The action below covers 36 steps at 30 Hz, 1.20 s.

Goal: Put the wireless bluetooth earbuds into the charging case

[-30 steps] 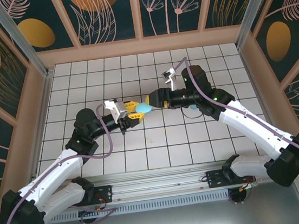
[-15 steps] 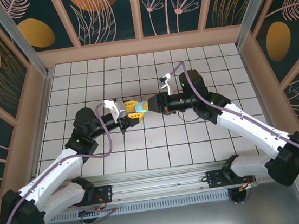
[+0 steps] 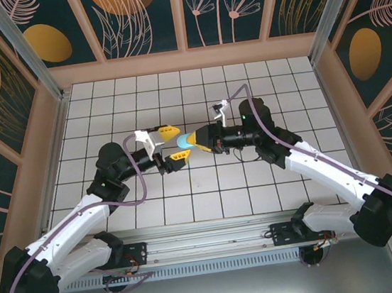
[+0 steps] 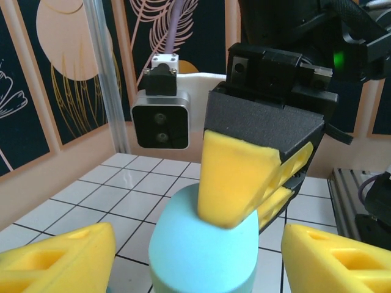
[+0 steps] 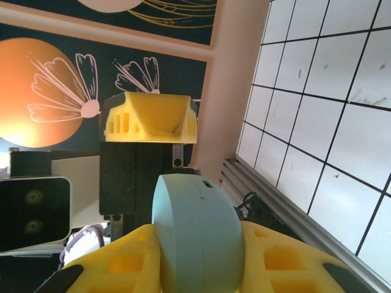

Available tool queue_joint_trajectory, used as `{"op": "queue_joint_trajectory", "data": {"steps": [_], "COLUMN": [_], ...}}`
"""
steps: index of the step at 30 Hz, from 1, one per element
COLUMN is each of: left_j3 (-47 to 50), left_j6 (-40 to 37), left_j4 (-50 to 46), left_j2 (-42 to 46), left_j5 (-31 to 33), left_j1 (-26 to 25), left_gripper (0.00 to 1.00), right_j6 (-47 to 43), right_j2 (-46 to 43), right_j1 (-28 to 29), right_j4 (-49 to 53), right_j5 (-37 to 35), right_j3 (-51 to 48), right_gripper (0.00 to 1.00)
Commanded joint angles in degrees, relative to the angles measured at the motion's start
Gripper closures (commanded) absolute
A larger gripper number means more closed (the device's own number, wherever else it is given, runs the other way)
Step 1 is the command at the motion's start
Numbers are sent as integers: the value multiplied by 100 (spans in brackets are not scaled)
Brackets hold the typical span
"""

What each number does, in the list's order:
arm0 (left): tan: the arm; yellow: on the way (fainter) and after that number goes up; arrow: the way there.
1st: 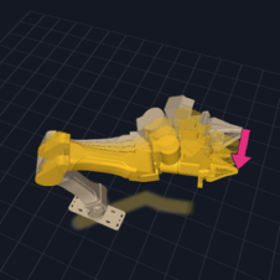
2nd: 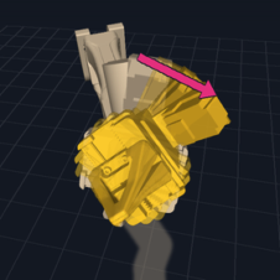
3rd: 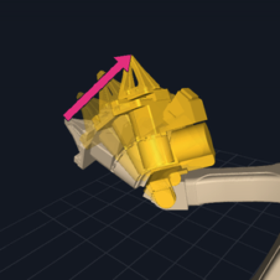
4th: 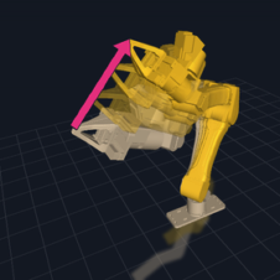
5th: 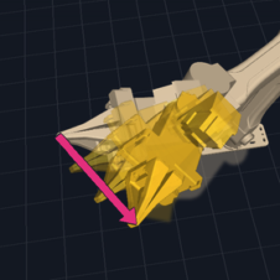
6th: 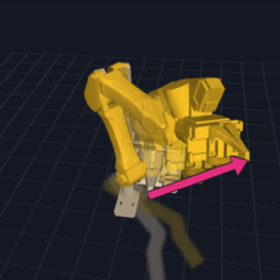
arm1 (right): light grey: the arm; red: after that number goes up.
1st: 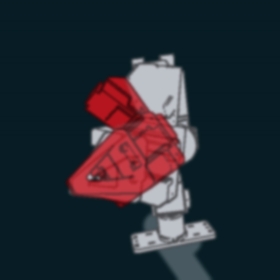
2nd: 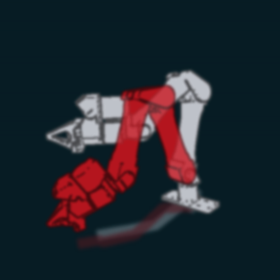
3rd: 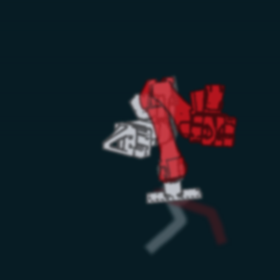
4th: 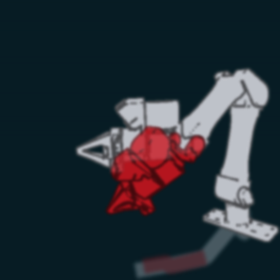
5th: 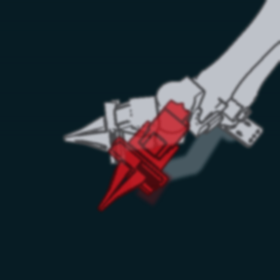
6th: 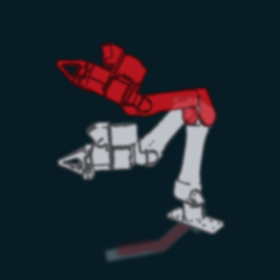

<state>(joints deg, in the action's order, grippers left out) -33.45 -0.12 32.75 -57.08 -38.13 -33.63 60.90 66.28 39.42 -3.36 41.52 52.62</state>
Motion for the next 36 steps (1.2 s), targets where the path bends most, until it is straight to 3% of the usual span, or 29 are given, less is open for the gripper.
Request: {"op": "queue_joint_trajectory", "data": {"steps": [1,8,12,20,27,36], "left_j3": [95,-68,-57,-10,74,1], "left_j6": [209,329,364,459,791,676], "left_j4": [492,518,668,903,1424,1193], "left_j2": [-86,-494,-498,-435,-431,-513], "left_j5": [-357,-1035,-1033,-869,-976,-1083], "left_j1": [56,98,102,118,129,128], "left_gripper": [29,40,44,35,44,55], "right_j6": [555,532,539,484,398,412], "right_j2": [-271,-331,-303,-263,-236,-257], "right_j1": [-92,-120,-119,-119,-121,-128], "right_j4": [-782,-754,-737,-702,-632,-660], "right_j5": [133,194,265,318,358,393], "right_j3": [-210,-219,-219,-239,-200,-165], "right_gripper": [88,89,90,90,90,91]}}
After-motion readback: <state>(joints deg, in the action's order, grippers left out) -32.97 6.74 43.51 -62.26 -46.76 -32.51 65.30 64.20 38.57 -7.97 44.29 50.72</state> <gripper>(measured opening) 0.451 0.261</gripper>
